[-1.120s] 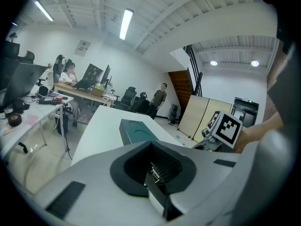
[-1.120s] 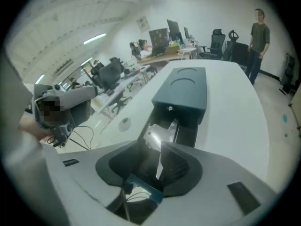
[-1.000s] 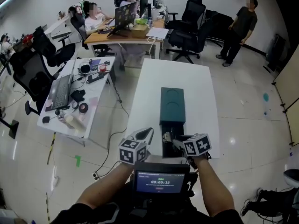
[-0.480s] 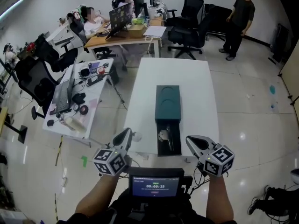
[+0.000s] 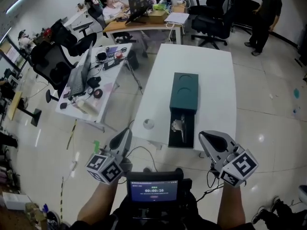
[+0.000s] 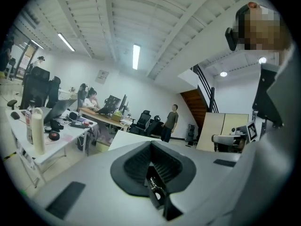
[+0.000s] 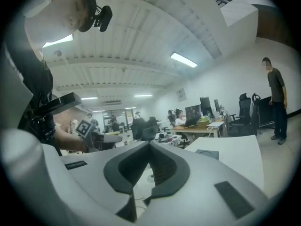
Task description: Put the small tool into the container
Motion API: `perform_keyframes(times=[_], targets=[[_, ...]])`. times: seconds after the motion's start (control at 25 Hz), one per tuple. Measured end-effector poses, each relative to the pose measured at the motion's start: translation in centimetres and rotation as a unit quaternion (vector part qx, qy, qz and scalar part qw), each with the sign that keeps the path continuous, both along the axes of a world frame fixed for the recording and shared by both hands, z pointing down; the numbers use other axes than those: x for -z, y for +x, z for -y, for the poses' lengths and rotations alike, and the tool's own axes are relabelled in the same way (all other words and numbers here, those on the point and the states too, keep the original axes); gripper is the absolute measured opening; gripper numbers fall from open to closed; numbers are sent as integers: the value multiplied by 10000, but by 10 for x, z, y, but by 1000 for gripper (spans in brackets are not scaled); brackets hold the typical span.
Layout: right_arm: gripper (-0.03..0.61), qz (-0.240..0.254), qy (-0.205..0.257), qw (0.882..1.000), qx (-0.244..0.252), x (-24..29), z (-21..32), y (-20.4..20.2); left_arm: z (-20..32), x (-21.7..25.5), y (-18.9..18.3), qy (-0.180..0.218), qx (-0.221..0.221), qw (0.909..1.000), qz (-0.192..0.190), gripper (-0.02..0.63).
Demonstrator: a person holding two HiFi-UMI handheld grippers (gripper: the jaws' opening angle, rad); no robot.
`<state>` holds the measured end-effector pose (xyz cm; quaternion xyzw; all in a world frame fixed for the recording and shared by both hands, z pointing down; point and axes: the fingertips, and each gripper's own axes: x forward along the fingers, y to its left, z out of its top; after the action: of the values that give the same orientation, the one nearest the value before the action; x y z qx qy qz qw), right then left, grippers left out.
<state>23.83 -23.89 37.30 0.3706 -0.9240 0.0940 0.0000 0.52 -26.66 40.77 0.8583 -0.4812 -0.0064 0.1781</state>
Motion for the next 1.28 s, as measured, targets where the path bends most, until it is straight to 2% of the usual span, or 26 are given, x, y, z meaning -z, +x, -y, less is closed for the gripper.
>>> perform_keyframes(times=[0.08, 0.16, 0.28, 0.44, 0.64, 0.76, 0.84, 0.96, 1.28], targets=[[9, 88, 126, 9999, 49, 9, -8, -13, -18, 15, -13, 243, -62, 9997, -31, 31], [9, 180, 210, 9996, -14, 19, -23, -30, -40, 28, -31, 452, -75, 9989, 104, 31], [9, 396, 268, 9987, -174, 38, -59, -65, -82, 42, -75, 566, -10, 9982, 200, 31], [9, 262, 562, 9977, -276, 56, -125, -139, -157, 47, -153, 722, -20, 9969, 301, 31], [9, 338, 565, 9950, -751, 50, -212, -237, -255, 48, -253, 1038, -524, 9931, 133, 31], [9, 348, 486, 9938, -932, 43, -260, -282, -292, 44, -293, 1188, -642, 9907, 171, 29], [9, 436, 337, 9926, -1083, 44, -294, -295, -314, 41, -305, 1041, -690, 9922, 41, 29], [9, 333, 333, 9902, -1314, 55, -342, -296, -352, 46, -304, 970, -942, 9907, -146, 29], [9, 386, 596, 9850, -1572, 87, -438, -264, -428, 81, -255, 1142, -1371, 9839, -94, 29]])
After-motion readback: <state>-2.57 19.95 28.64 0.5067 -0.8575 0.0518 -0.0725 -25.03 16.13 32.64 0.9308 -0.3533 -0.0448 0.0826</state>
